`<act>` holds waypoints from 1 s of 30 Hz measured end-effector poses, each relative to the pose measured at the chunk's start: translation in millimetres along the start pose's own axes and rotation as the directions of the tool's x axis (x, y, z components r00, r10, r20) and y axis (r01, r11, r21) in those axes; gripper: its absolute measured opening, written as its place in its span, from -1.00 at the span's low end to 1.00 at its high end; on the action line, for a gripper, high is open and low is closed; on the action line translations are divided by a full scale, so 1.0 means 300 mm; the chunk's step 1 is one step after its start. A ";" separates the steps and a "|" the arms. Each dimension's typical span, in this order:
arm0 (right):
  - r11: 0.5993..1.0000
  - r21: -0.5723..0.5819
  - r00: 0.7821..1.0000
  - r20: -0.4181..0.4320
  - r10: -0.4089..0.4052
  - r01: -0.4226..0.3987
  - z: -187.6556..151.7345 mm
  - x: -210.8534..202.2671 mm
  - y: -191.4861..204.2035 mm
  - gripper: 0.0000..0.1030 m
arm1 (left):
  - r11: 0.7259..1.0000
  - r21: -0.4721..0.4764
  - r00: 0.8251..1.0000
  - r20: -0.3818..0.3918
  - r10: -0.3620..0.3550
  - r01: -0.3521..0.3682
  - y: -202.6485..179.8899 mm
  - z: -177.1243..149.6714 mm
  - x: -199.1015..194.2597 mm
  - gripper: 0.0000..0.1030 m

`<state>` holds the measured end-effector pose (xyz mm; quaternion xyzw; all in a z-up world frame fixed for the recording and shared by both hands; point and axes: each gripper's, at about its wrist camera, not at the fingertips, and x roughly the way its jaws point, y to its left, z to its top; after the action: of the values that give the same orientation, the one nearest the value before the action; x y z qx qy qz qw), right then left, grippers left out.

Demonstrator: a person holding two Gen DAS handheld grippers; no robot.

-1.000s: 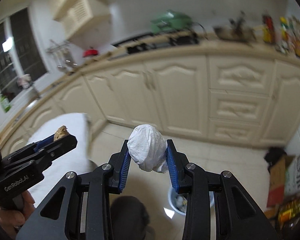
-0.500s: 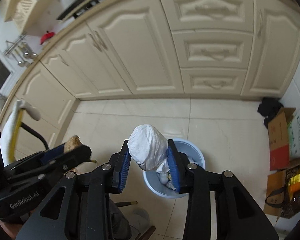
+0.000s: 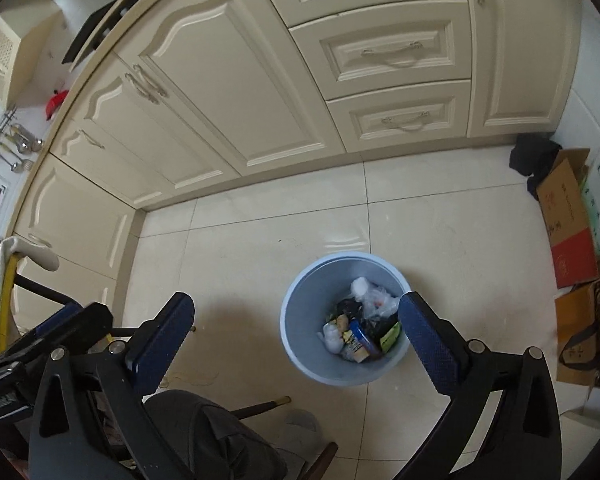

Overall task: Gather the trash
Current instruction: 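Open both tools over the blue bin to drop the tissue and cookie, then swing both open tools back from the bin to the table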

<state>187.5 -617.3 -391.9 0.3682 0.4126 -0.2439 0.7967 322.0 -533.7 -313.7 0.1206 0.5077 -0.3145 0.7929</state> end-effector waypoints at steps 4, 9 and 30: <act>1.000 0.001 1.000 0.018 -0.002 0.002 -0.013 -0.051 0.031 1.00 | 1.000 0.005 0.999 0.036 0.012 -0.012 -0.001 0.017 -0.068 0.99; 1.000 -0.012 0.997 0.070 0.017 -0.016 -0.028 -0.170 0.107 1.00 | 1.000 0.009 0.995 0.104 0.010 -0.011 0.008 -0.046 -0.220 0.99; 0.869 -0.457 0.873 0.325 0.363 -0.191 -0.338 -0.856 1.001 1.00 | 0.941 -0.245 0.747 0.575 0.334 -0.233 0.372 -0.854 -1.400 0.99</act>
<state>208.3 -332.3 -100.7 0.1908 0.2239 -0.1021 0.9503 84.2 -158.6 -74.6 0.0260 0.2245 -0.1711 0.9590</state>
